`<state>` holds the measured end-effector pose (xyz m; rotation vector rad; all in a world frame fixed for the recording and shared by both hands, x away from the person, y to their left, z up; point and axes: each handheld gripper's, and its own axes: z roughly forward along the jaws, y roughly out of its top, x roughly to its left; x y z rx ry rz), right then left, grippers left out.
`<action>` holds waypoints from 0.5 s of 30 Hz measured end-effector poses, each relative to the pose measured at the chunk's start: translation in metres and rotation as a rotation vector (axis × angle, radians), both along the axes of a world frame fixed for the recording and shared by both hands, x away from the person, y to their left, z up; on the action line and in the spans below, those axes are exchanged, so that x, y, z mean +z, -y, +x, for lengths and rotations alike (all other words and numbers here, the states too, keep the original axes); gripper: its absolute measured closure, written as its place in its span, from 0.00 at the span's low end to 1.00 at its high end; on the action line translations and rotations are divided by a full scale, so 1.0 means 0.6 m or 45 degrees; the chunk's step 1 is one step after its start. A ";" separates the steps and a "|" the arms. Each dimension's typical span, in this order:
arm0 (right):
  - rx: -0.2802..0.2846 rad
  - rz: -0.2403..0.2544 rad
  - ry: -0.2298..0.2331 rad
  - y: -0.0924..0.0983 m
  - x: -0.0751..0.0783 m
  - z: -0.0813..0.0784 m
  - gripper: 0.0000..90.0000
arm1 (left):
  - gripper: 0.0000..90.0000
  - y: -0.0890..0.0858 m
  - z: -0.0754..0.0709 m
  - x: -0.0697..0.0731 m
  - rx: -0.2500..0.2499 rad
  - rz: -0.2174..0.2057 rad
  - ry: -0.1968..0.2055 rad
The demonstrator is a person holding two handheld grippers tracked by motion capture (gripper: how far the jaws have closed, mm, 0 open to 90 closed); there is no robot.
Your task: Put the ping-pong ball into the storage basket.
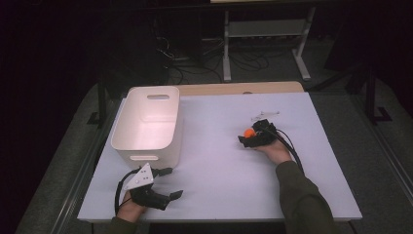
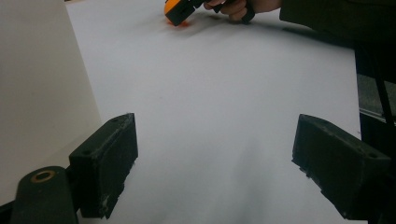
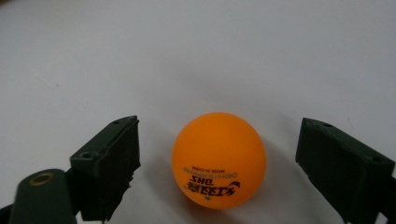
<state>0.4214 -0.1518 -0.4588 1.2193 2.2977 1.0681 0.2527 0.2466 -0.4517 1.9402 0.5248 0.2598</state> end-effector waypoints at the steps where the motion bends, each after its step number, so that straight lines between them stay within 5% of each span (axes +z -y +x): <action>1: -0.003 0.002 -0.002 0.000 0.000 0.000 0.16 | 0.16 0.000 0.000 0.000 0.000 0.000 0.000; 15: 0.021 0.027 -0.016 0.001 0.000 -0.002 0.33 | 0.16 0.001 0.000 0.000 0.000 0.001 -0.004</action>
